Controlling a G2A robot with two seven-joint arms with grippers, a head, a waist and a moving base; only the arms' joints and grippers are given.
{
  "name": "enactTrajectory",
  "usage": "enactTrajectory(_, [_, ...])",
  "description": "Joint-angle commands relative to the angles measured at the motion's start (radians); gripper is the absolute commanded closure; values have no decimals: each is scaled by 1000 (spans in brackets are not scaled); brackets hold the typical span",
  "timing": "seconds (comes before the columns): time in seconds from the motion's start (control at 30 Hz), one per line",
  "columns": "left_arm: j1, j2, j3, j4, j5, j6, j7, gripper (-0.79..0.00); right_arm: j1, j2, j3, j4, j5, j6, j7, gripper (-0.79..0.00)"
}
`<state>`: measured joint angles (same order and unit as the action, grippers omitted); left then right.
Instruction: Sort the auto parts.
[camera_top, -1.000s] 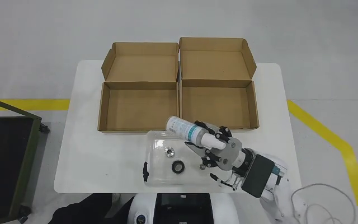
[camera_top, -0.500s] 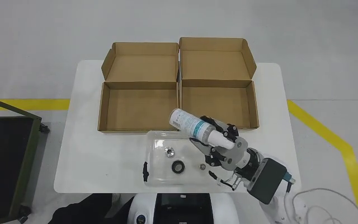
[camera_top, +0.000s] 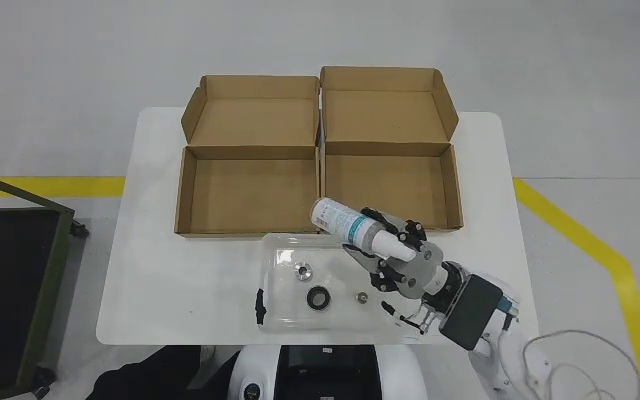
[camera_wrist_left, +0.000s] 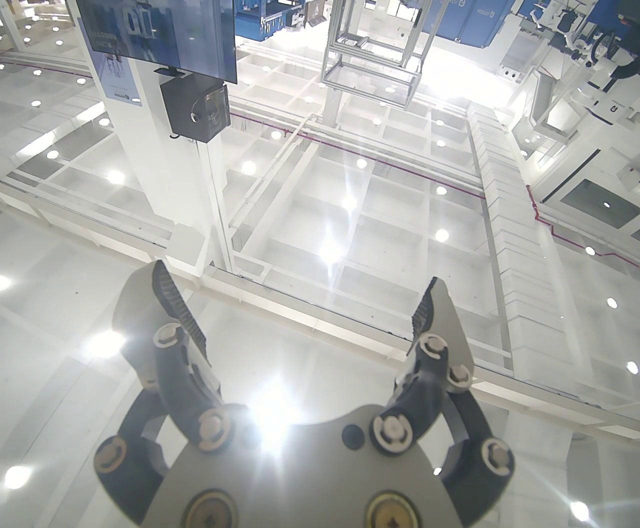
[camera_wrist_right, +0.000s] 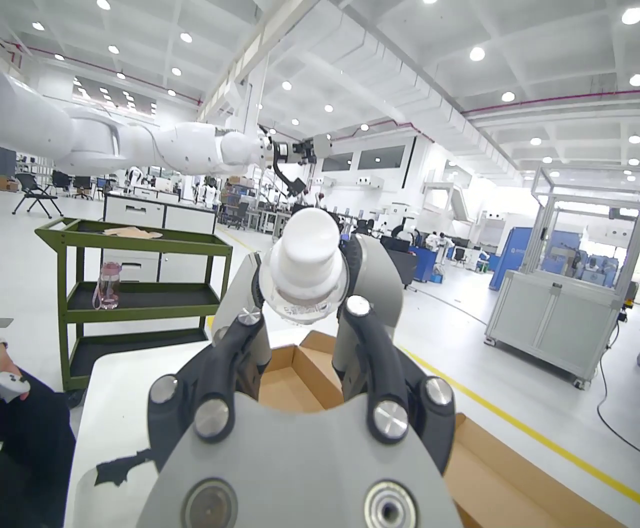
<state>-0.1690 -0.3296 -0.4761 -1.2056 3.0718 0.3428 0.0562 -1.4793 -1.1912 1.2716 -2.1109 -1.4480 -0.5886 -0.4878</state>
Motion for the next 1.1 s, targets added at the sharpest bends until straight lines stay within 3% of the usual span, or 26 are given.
enactTrajectory(0.0, [0, 0, 0, 0, 0, 0, 0, -785, -13, 3, 19, -1, 13, -12, 45, 0])
enactTrajectory(0.43, [0, 0, 0, 0, 0, 0, 0, -785, 26, 8, 37, 91, 64, 5, 234, 0])
enactTrajectory(1.07, [0, 0, 0, 0, 0, 0, 0, -785, 28, 7, 33, 105, 65, 41, 280, 0])
